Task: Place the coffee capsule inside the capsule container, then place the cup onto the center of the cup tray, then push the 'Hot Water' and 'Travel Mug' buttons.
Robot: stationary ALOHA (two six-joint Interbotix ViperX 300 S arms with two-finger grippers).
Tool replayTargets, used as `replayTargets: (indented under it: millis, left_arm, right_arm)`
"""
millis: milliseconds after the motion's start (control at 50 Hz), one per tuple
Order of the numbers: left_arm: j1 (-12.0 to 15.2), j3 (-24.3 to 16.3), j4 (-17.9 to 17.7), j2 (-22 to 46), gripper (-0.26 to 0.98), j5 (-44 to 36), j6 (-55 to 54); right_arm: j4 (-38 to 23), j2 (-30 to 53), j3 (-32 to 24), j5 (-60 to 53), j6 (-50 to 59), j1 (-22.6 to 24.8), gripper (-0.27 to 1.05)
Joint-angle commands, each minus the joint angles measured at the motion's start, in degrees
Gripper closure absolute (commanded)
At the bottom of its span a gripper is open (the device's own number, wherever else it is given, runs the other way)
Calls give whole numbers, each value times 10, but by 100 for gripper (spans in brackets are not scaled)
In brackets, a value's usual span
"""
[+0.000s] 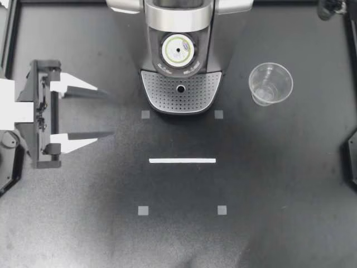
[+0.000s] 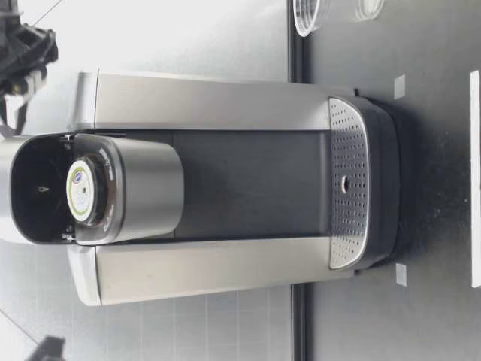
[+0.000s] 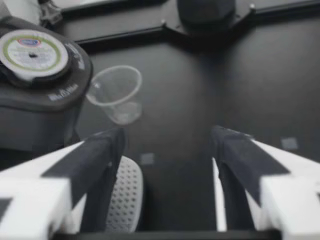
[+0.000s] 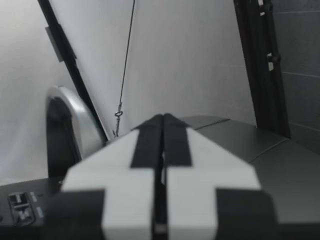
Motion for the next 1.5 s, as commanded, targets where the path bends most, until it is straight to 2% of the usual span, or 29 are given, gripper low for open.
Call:
replayTargets:
  millis: [0, 180, 380, 860, 1180, 1480]
  left_arm:
    - [-1, 0, -2, -6, 19, -12, -5]
    - [-1, 15, -11, -6, 19, -26, -7]
    - [-1, 14, -21, -6, 19, -27, -7]
    - [-1, 14, -22, -6, 19, -34, -7]
    - [-1, 14, -22, -6, 19, -34, -7]
    - [-2, 14, -23, -6, 19, -34, -7]
  right_arm:
    - [-1, -1, -18, -2, 1, -2, 70]
    - [-2, -4, -17, -4, 0, 20, 70]
    - [-2, -21, -7, -4, 0, 53, 70]
    - [-2, -91, 77, -29, 2, 115, 70]
    - [-1, -91, 108, -26, 4, 154, 70]
    - [0, -88, 128, -18, 15, 170, 70]
